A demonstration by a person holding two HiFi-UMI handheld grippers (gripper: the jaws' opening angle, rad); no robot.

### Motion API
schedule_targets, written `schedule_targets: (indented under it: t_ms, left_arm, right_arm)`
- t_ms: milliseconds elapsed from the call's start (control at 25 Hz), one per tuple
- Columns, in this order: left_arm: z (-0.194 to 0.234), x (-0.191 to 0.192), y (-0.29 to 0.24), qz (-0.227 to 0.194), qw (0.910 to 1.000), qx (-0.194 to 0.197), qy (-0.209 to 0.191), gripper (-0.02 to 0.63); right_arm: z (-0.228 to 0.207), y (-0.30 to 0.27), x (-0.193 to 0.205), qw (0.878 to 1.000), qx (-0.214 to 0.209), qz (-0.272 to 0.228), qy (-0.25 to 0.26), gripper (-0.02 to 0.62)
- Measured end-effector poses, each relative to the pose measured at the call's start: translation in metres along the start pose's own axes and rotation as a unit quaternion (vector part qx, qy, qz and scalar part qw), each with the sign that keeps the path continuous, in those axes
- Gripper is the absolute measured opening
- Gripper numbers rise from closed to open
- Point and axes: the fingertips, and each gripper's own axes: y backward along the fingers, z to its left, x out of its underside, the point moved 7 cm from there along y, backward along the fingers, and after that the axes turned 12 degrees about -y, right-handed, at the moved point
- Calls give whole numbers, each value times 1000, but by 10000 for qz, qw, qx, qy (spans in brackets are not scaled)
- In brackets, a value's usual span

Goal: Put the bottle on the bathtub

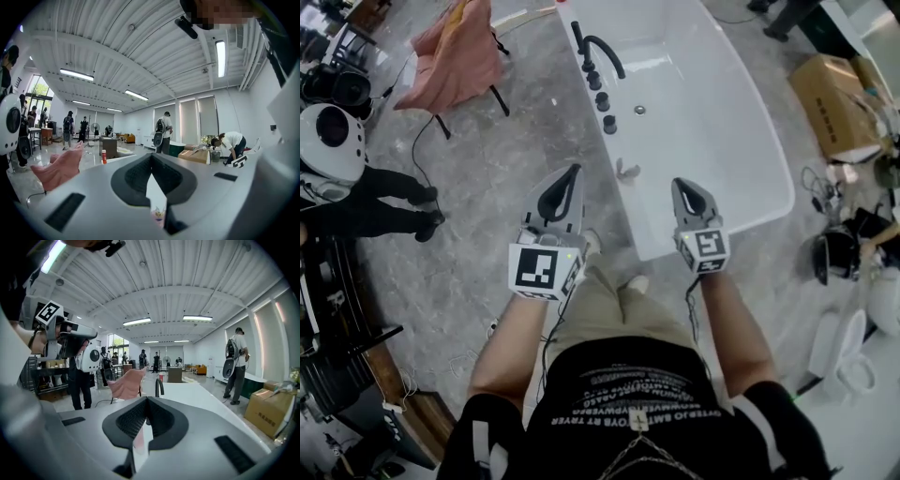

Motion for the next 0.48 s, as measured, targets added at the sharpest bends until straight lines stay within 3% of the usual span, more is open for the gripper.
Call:
schedule_targets:
  t_ms: [480]
  left_arm:
    - [-19,-59,37,-379,9992,-143,62,2]
  right_arm:
    - [20,77,-80,9991,-233,-321,172,2]
